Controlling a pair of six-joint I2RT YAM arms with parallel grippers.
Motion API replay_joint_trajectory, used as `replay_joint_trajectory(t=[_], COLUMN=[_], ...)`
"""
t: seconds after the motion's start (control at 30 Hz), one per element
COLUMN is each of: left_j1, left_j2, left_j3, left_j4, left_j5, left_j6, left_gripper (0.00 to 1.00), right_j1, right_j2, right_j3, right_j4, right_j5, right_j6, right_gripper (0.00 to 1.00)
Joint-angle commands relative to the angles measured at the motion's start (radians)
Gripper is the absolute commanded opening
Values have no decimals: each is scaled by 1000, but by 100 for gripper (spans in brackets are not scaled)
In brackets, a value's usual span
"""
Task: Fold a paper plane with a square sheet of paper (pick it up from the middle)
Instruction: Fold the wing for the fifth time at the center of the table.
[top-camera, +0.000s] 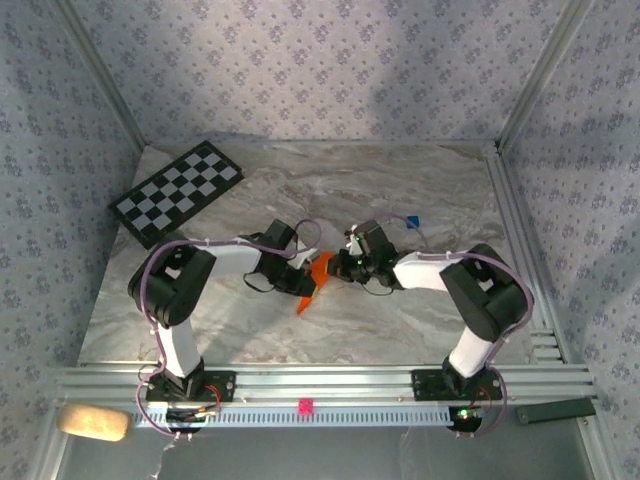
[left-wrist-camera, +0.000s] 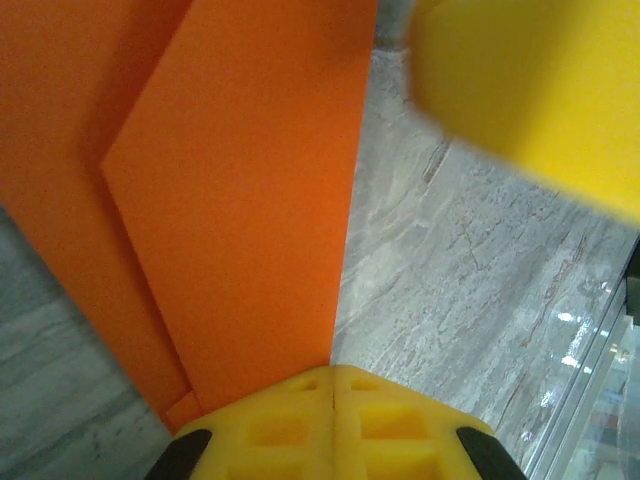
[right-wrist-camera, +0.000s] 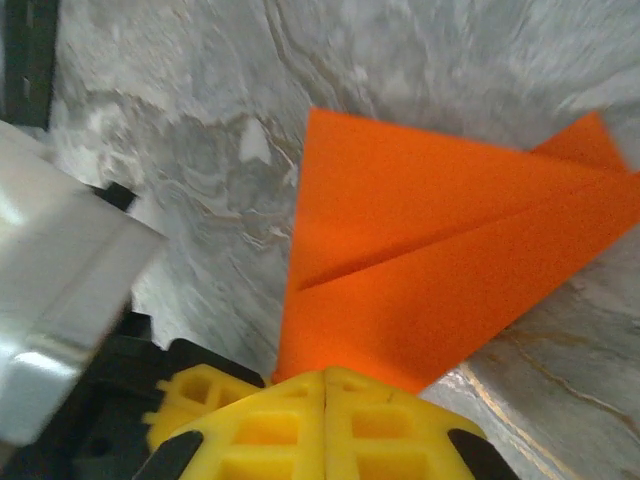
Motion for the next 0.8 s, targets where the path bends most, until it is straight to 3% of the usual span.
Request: replay_joint_trajectory(t=[0.0,0.17,0.37,0.77], left_j1=[8,9,9,2], left_j2=[25,24,-25,-111], left_j3=[8,0,-27,-179], left_j4=[-15,-1,-5,24], left_j5=[-28,-13,-2,115], left_j6=[31,22,-1,-89], left_gripper=[0,0,4,6], right_j1=[11,21,6,-7], right_j2=[60,124,157,166], right_j3=[65,93,13,-23], right_j4=[35,17,-20,-19], right_j5=[-34,-21,106,124], right_j6=[12,13,70,88], right_gripper=[6,5,2,1])
